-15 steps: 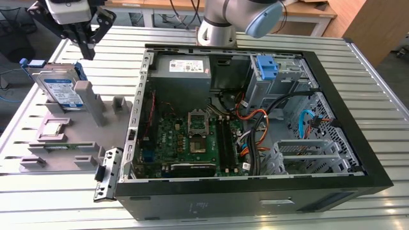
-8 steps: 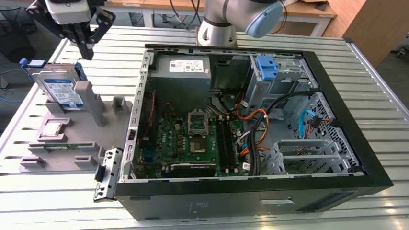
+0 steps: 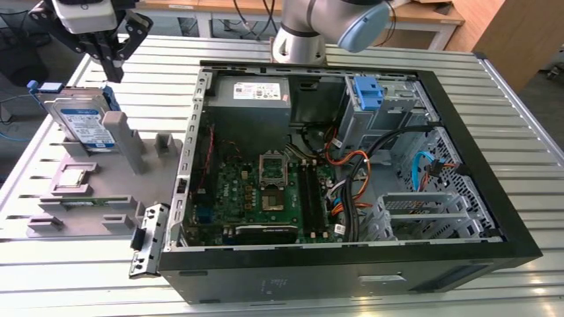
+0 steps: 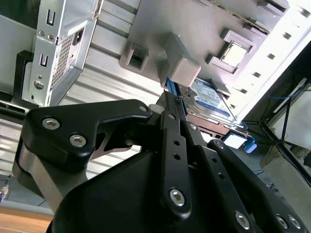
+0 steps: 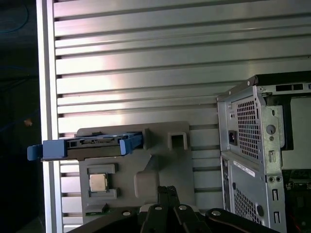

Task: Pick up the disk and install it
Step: 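Reach for the disk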

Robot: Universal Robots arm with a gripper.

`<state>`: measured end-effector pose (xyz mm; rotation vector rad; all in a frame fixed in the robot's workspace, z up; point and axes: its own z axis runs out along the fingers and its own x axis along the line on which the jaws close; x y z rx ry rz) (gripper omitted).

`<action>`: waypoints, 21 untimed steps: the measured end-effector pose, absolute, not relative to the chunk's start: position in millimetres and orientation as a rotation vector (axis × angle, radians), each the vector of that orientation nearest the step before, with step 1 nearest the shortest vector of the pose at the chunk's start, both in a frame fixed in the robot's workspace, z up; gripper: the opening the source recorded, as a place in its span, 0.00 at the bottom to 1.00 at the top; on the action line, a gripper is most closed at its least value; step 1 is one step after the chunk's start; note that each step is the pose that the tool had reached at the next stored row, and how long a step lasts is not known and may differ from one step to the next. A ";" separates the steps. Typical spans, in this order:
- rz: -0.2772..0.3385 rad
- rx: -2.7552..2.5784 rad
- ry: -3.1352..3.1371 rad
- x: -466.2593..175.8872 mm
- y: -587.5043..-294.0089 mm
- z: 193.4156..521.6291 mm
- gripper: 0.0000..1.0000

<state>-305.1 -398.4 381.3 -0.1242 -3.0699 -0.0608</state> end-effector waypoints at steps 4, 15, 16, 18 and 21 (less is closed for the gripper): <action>-0.061 -0.124 -3.070 -311.7 -398.3 380.7 0.11; -0.061 -0.124 -3.070 -325.5 -398.3 379.7 0.11; -0.061 -0.124 -3.070 -326.5 -398.3 379.6 0.11; -0.061 -0.124 -3.070 -328.4 -398.3 379.5 0.11; -0.061 -0.124 -3.070 -331.2 -398.3 379.2 0.11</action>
